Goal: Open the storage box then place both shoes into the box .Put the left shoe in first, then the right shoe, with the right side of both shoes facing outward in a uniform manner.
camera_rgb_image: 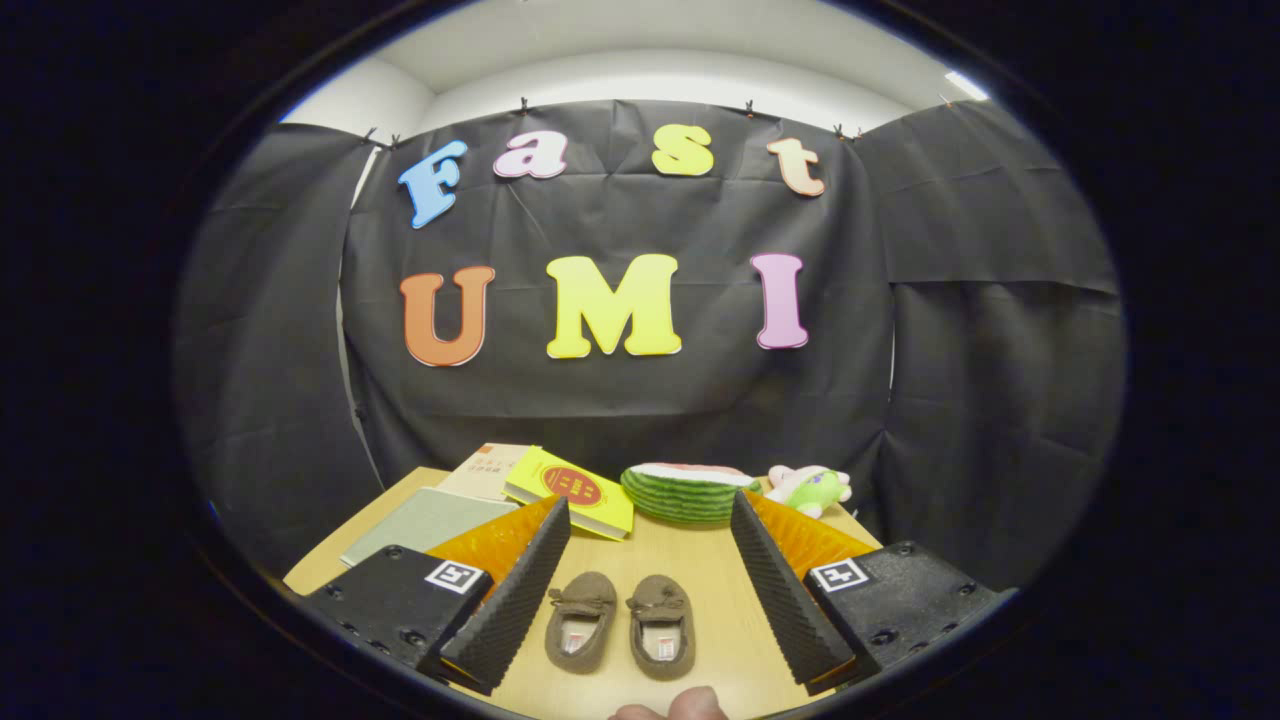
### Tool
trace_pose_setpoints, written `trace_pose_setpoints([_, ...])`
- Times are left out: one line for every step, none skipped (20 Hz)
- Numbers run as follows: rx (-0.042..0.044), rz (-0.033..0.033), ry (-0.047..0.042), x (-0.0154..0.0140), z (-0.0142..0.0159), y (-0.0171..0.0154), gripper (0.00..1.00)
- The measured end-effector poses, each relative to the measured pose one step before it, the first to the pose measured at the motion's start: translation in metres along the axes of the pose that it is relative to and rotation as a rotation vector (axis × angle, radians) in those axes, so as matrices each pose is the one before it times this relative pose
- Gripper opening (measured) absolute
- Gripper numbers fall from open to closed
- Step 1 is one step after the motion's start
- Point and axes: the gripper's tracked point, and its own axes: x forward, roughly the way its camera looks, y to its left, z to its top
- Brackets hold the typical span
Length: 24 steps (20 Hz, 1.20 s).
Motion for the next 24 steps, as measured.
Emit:
trace_pose_setpoints([0.00708, 0.01359, -0.00033, 0.0002, 0.00062, 0.00298, 1.0])
trace_pose_setpoints([0.013, 0.01798, 0.00755, 0.00049, -0.00262, 0.00578, 1.0])
trace_pose_setpoints([0.00945, 0.00841, 0.01108, 0.00076, -0.00366, 0.00226, 1.0])
trace_pose_setpoints([0.00275, 0.00311, 0.00053, -0.00001, 0.00044, 0.00156, 1.0])
trace_pose_setpoints([-0.00039, 0.00612, -0.00348, -0.00023, 0.00102, 0.00309, 1.0])
trace_pose_setpoints([-0.00627, 0.01148, 0.00071, 0.00077, -0.00004, 0.00522, 1.0])
trace_pose_setpoints([-0.00813, 0.01156, 0.00039, 0.00037, -0.00116, 0.00489, 1.0])
trace_pose_setpoints([-0.00516, 0.01523, -0.00023, -0.00079, 0.00015, 0.00508, 1.0])
trace_pose_setpoints([-0.00477, 0.01293, -0.00089, 0.00001, -0.00055, 0.00487, 1.0])
trace_pose_setpoints([-0.00442, 0.01189, 0.00293, 0.00028, 0.00012, 0.00415, 1.0])
trace_pose_setpoints([0.00069, 0.01157, 0.00031, 0.00094, -0.00128, 0.00422, 1.0])
trace_pose_setpoints([0.00401, 0.01132, 0.00398, 0.00109, -0.00167, 0.00388, 1.0])
trace_pose_setpoints([0.00783, 0.00917, 0.01557, 0.00281, -0.00589, 0.00334, 1.0])
trace_pose_setpoints([0.0132, 0.01393, 0.01732, 0.00319, -0.00554, 0.00368, 1.0])
trace_pose_setpoints([0.01218, 0.01311, 0.01523, 0.00224, -0.00525, 0.00415, 1.0])
trace_pose_setpoints([0.00944, 0.02029, 0.02333, 0.00334, -0.00637, 0.00534, 1.0])
trace_pose_setpoints([0.00647, 0.0289, 0.03198, 0.00415, -0.00932, 0.00829, 1.0])
trace_pose_setpoints([0.00848, 0.0365, 0.02939, 0.00408, -0.00766, 0.00896, 1.0])
trace_pose_setpoints([0.00927, 0.03796, 0.02885, 0.00496, -0.00804, 0.00882, 1.0])
trace_pose_setpoints([0.01204, 0.03101, 0.02113, 0.00458, -0.00693, 0.00666, 1.0])
trace_pose_setpoints([0.01509, 0.02479, 0.01739, 0.00466, -0.00628, 0.00427, 1.0])
trace_pose_setpoints([0.01546, 0.01851, 0.01725, 0.00507, -0.00594, 0.00365, 1.0])
trace_pose_setpoints([0.02493, 0.01303, 0.01489, 0.00664, -0.00748, 0.0023, 1.0])
trace_pose_setpoints([0.02779, 0.01317, 0.02257, 0.00591, -0.0081, 0.0022, 1.0])
